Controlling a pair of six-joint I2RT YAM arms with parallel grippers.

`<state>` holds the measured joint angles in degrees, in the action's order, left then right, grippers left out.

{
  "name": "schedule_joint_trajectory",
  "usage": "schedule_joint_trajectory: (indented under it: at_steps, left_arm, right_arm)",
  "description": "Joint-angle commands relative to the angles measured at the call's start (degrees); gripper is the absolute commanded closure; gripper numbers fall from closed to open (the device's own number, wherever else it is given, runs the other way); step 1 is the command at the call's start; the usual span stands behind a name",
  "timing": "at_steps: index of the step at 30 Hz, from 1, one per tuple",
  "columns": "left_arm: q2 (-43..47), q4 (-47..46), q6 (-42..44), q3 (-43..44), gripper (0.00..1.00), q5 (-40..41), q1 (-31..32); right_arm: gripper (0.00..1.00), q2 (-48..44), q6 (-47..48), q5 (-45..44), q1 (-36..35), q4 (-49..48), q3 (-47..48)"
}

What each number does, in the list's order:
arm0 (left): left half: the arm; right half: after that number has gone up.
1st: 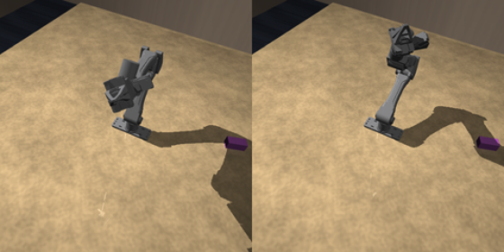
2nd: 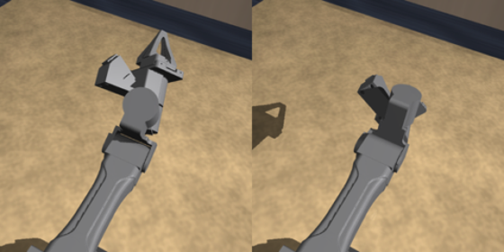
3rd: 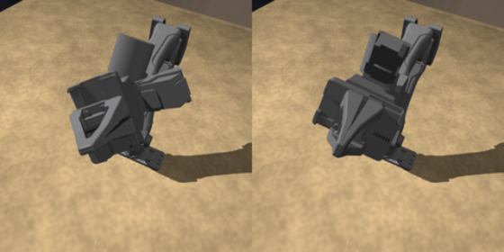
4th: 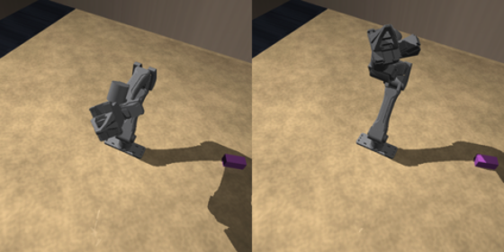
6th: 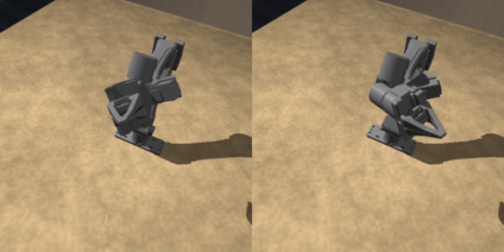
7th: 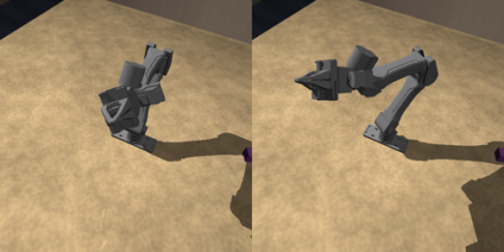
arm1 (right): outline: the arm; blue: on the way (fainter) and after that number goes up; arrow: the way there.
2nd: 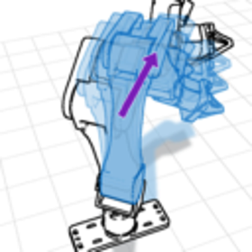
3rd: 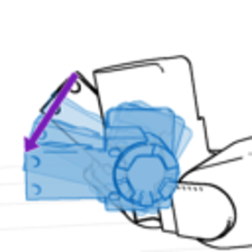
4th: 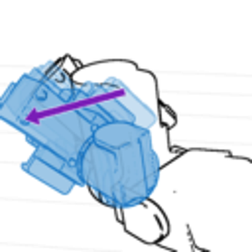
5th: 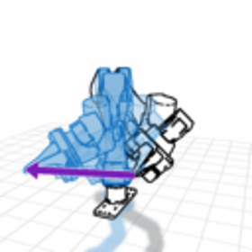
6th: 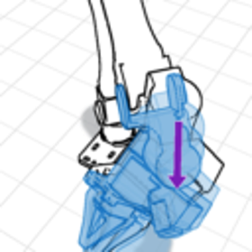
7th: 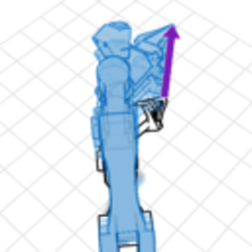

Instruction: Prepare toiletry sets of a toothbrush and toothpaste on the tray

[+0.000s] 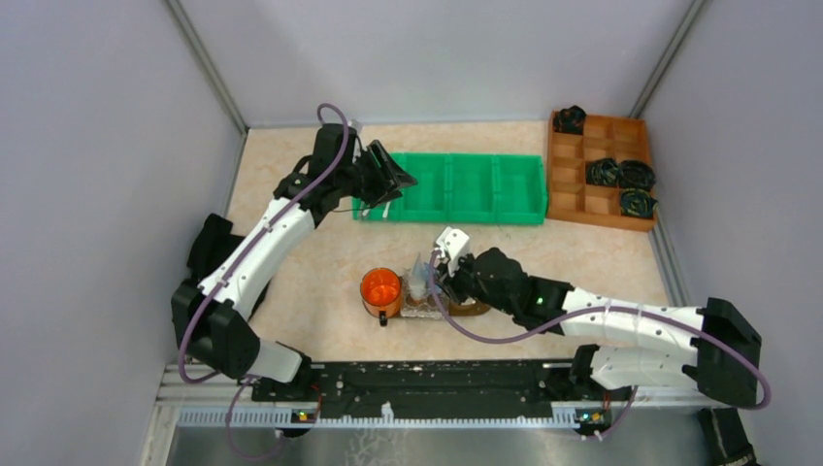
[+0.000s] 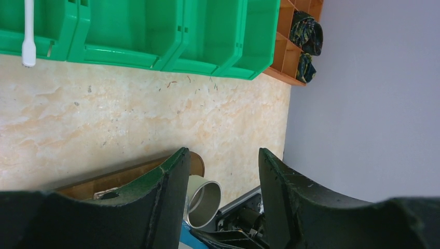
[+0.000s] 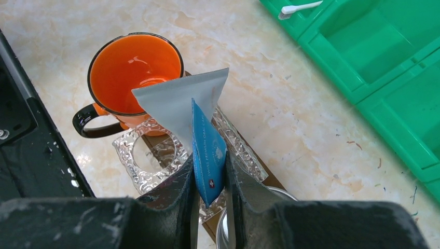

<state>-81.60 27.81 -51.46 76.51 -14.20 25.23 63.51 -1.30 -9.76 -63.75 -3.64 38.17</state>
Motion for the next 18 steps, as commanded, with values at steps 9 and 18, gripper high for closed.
schedule_joint_trajectory:
  at_steps: [9,18]
  left_arm:
    - [1.39,-1.44,0.93,-0.45,0.43,-1.05,-0.68]
    - [1.63,-1.97,0.75,-1.31,0.43,-1.05,-0.70]
  right_arm:
    - [0.88,1.32,-0.61,-4.63,-0.68,-6.07,-0.82]
    - [0.88,2.55,-0.28,-6.00,-0.72,-7.75,-2.17]
